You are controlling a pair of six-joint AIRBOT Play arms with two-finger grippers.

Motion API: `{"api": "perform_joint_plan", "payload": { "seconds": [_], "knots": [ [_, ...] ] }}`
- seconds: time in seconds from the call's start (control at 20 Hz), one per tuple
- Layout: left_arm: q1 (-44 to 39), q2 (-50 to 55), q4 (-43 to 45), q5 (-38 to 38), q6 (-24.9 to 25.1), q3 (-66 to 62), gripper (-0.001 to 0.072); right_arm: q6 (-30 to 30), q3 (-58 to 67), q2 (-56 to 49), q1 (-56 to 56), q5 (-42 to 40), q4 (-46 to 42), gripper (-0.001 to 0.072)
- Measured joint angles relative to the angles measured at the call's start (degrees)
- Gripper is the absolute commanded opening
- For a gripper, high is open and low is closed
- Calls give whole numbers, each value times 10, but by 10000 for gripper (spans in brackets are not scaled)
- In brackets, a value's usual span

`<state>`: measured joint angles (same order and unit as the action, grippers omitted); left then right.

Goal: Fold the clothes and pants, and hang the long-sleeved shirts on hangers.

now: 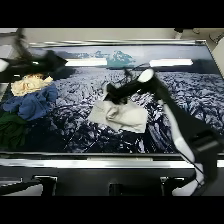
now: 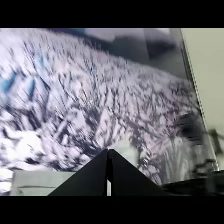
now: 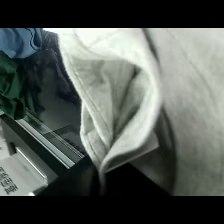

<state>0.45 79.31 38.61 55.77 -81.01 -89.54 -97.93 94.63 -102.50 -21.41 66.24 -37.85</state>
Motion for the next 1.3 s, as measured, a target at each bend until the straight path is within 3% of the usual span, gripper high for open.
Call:
{"api": "perform_joint_plan", "payload": {
  "seconds": [0.05, 0.25, 0.35, 0.65, 0.8, 1.1, 1.15, 1.2, 1.25, 1.3],
  "knots": [
    [14, -26, 9, 7, 0, 0, 21, -3, 0, -27, -16, -19, 26, 669],
    [41, -101, 50, 36, 1, 0, 22, 19, 0, -85, -37, -51, 120, 672],
    [45, -115, 68, 47, 1, 0, 22, 32, 0, -81, -5, -22, 110, 672],
    [50, -130, 100, 59, 1, 0, 22, 26, -14, 4, 197, 152, -144, 668],
    [50, -131, 105, 61, 1, 0, 22, 35, -97, 49, 279, 179, -201, 667],
    [50, -132, 109, 62, -6, 0, 22, 186, -290, 67, 319, 108, -36, 665],
    [49, -132, 109, 62, -10, 0, 22, 208, -306, 64, 316, 97, -10, 658],
    [48, -132, 109, 62, -12, 0, 22, 225, -318, 58, 312, 87, 7, 605],
    [47, -132, 109, 62, -15, 0, 22, 238, -326, 54, 306, 81, 20, 536],
    [45, -132, 109, 62, -15, 0, 23, 251, -332, 50, 298, 75, 32, 397]
  ]
}}
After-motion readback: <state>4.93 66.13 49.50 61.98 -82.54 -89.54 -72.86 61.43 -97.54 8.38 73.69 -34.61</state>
